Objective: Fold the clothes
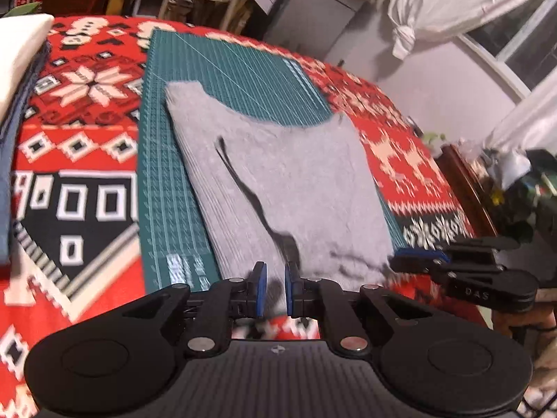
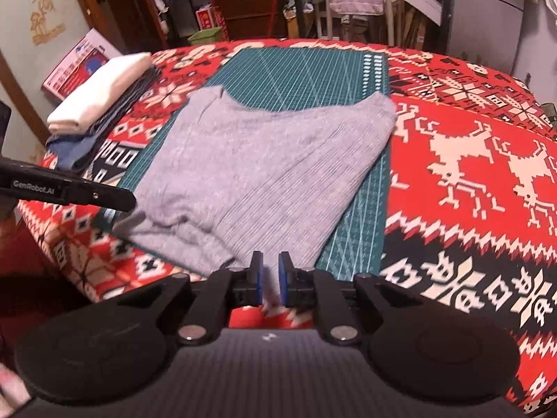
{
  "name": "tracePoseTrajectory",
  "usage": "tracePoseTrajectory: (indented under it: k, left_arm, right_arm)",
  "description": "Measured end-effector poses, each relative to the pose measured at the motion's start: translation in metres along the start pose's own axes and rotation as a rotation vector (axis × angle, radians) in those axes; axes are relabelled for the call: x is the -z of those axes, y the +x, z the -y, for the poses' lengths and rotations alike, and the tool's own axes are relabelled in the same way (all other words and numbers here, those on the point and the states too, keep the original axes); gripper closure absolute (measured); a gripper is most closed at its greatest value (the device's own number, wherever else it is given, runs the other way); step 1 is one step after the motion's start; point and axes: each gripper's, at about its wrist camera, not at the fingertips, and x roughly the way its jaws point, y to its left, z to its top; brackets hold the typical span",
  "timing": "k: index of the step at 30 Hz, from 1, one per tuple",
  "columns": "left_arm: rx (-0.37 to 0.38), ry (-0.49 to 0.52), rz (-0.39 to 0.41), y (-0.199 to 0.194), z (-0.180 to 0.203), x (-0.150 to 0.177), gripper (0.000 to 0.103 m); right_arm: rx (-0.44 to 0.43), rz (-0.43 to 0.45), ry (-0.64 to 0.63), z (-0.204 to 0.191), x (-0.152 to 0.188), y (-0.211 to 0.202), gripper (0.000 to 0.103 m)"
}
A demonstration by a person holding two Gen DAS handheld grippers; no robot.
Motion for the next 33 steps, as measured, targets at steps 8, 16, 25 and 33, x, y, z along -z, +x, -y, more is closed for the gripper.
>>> tracePoseTrajectory:
  k: [8, 16, 25, 33]
  left_arm:
    - [0.001, -0.048, -0.014, 0.015, -0.014, -0.005, 0.094]
    - [-0.009, -0.028, -0.042, 0.002, -0.011, 0.011, 0.094]
    - [-0.046, -0.026, 0.005, -0.003, -0.01, 0.0, 0.094]
    - [-0.079, -0.055, 0.037, 0.007, -0.013, -0.013, 0.083]
  right_arm:
    - [0.022, -0.002, 0.02, 0.014, -0.01, 0.014, 0.092]
    - [0.004, -0.047, 0.01, 0.011, 0.011, 0.004, 0.09]
    - [0.016, 0.062, 0.112, 0.043, -0.012, 0.002, 0.092]
    - [0.095, 0.17, 0.164, 0.068, -0.044, 0.033, 0.092]
